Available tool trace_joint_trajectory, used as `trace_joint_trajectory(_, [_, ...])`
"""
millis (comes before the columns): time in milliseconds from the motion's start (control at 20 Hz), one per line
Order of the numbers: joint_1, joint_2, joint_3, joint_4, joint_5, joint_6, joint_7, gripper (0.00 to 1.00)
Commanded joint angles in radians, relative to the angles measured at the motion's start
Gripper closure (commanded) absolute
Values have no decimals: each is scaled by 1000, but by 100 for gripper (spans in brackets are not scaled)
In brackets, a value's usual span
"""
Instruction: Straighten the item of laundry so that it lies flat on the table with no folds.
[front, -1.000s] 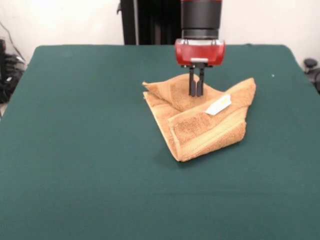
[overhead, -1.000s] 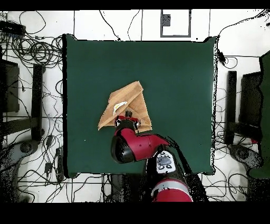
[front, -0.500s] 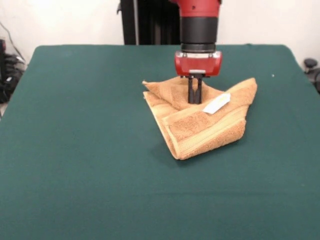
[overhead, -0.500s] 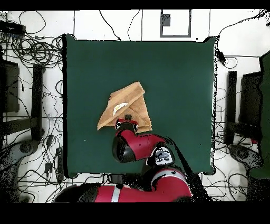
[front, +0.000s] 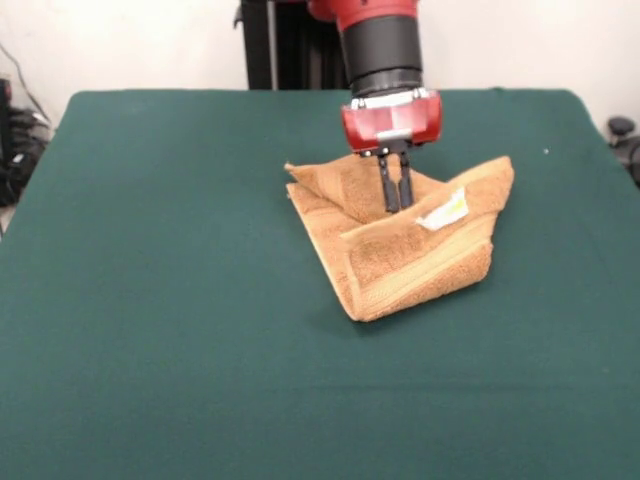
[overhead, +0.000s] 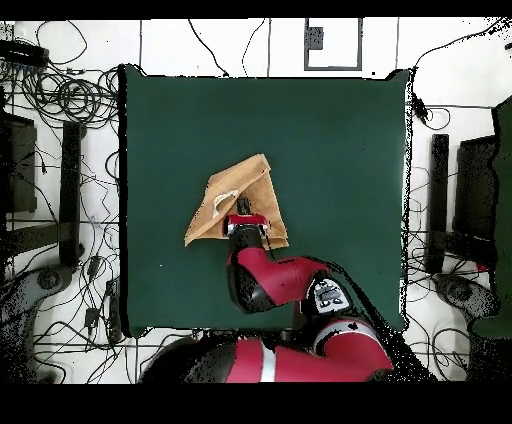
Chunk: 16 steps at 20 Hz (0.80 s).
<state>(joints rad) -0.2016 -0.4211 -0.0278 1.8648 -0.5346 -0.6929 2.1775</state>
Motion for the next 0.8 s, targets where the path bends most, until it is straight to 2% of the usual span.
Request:
trace_joint_trajectory(50, [-59,46,202,3,-107,-277,226,100])
trace_joint_trajectory(300, [-60,56,212,-9,-122,-236,225,100])
trace_joint_trajectory(500, [-78,34,235,-32,-160,-44,231,100])
trace_joint_trajectory(800, [-92,-2,245,-30,-149,188,162,100])
